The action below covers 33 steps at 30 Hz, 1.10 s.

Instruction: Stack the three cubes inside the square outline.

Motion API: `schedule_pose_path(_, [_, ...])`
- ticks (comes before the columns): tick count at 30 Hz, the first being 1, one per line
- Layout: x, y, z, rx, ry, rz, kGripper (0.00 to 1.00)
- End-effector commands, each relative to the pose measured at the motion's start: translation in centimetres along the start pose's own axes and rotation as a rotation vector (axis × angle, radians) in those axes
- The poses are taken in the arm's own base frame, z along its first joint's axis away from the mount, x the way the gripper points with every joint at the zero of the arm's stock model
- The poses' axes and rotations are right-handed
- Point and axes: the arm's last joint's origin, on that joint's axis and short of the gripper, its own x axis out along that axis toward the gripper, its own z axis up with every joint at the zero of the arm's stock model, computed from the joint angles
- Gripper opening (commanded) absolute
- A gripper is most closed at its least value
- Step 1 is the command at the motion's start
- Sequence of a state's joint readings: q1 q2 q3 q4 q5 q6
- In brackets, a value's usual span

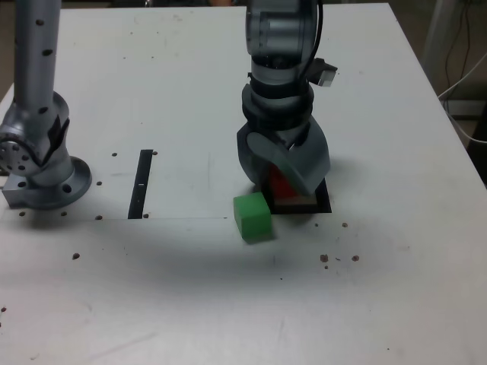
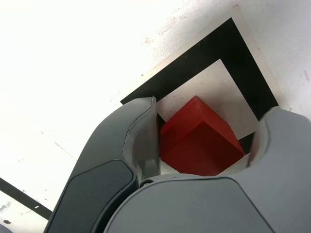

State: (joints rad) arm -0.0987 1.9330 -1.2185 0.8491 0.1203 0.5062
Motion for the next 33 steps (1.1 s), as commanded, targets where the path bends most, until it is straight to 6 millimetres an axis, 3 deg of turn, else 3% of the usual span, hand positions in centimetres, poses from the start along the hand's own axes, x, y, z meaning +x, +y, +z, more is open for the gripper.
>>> schedule_pose_path(1, [-0.1,0.0,-0.1,0.000,0.002,-0.002,0.99])
schedule_pose_path(7, [-0.8,-0.1,-0.5,-0.002,-0.002,0.005,0.99])
schedule_pose_path(16, [-3.8,0.7,-1.9,-0.027,0.008,0.038,0.99])
schedule_pose_path(26, [-6.4,4.8,-4.2,-0.153,0.054,0.029,0.99])
schedule_pose_path(33, [-6.8,8.4,-5.9,-0.218,0.071,0.017,0.99])
